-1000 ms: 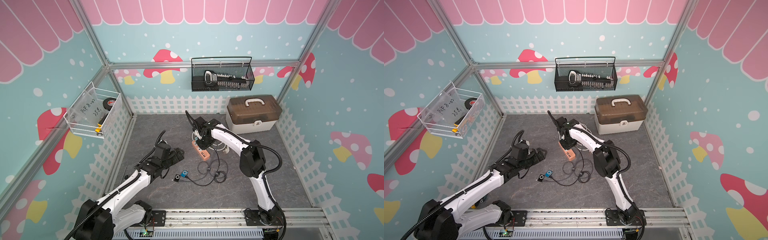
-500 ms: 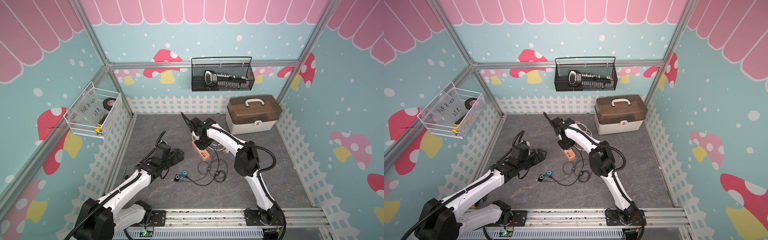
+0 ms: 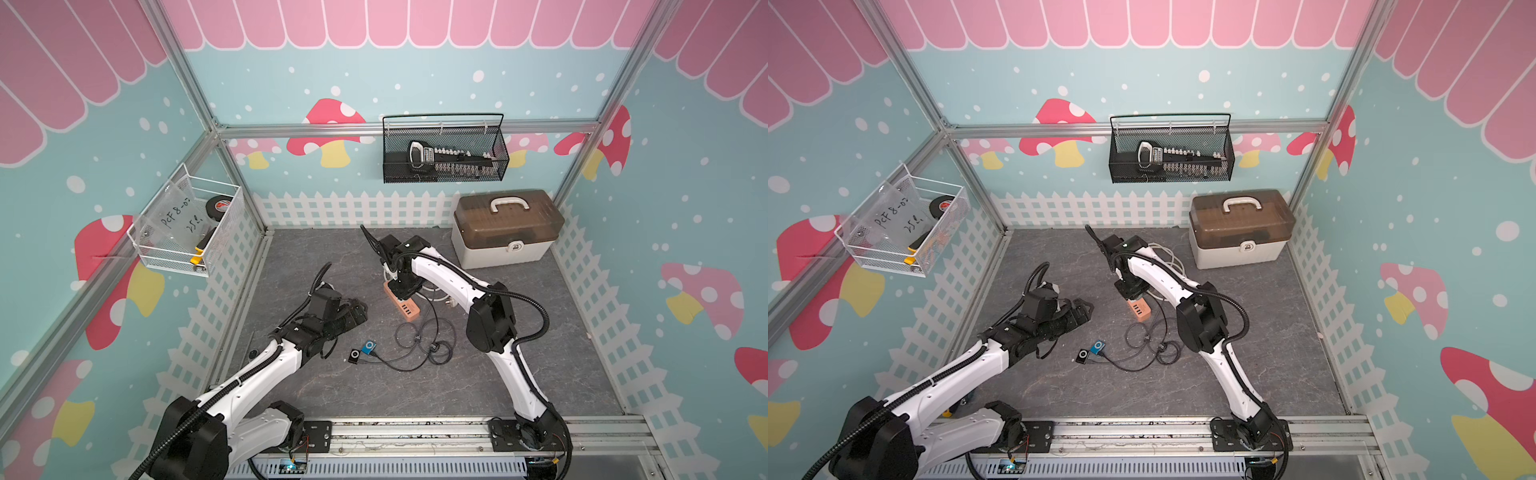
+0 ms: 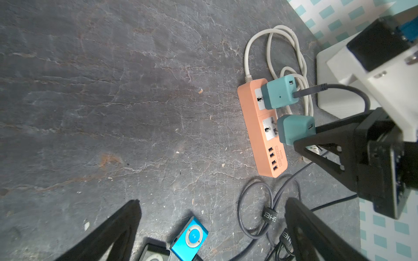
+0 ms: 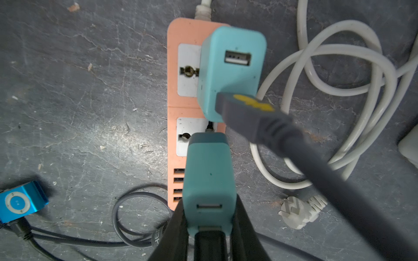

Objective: Charge mp3
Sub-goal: Insert the plug into the socket.

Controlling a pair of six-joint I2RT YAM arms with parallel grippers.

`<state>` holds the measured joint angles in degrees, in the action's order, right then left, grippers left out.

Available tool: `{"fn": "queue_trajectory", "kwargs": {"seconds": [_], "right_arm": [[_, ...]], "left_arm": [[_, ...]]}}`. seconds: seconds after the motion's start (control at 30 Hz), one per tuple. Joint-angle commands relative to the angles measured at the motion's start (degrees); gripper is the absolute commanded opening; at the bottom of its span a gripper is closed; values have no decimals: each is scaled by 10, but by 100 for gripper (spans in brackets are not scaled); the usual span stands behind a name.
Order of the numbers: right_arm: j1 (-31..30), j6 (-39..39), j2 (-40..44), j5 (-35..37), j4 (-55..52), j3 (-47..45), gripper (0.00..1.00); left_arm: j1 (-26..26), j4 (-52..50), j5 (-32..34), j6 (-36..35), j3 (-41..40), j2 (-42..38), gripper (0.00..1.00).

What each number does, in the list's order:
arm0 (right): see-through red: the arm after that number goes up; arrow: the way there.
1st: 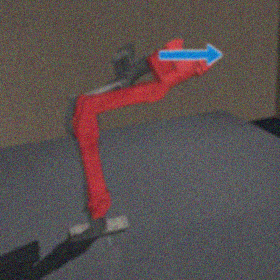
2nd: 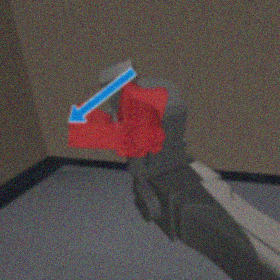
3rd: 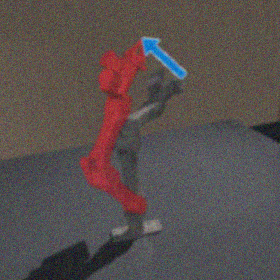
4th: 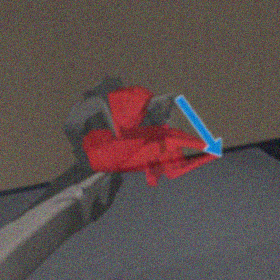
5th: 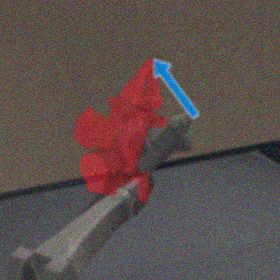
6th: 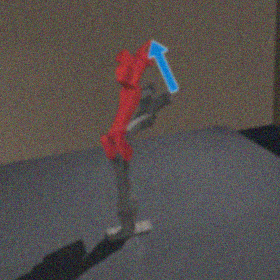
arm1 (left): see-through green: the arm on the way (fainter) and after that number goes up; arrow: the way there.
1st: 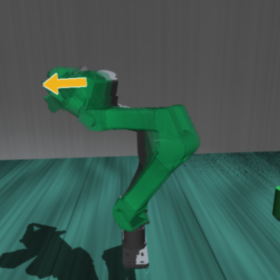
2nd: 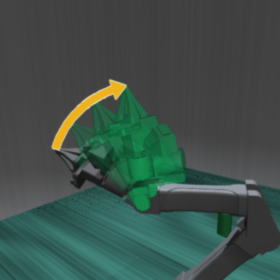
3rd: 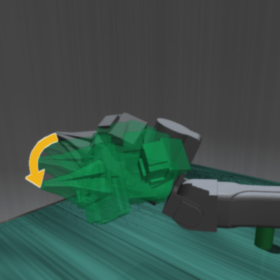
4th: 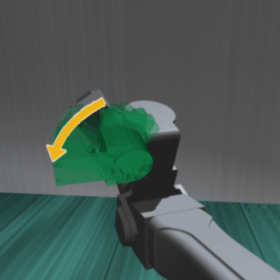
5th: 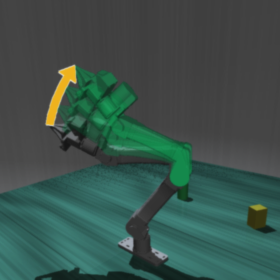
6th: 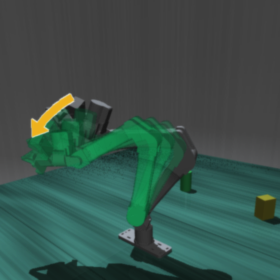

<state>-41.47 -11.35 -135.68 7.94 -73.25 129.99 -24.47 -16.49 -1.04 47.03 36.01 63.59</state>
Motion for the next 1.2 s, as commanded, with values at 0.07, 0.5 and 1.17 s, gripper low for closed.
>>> {"fn": "queue_trajectory", "kwargs": {"seconds": [0.07, 0.5, 1.17], "right_arm": [[8, -11, -49, -28, -36, -10, 0], [0, -33, -100, -27, -105, 86, 0], [18, -43, -129, -110, -96, 139, 0]], "left_arm": [[3, 1, 6, -13, -7, 5, 99], [3, 4, 1, -14, -8, 10, 99], [3, 1, 0, -19, -11, 13, 99]]}}
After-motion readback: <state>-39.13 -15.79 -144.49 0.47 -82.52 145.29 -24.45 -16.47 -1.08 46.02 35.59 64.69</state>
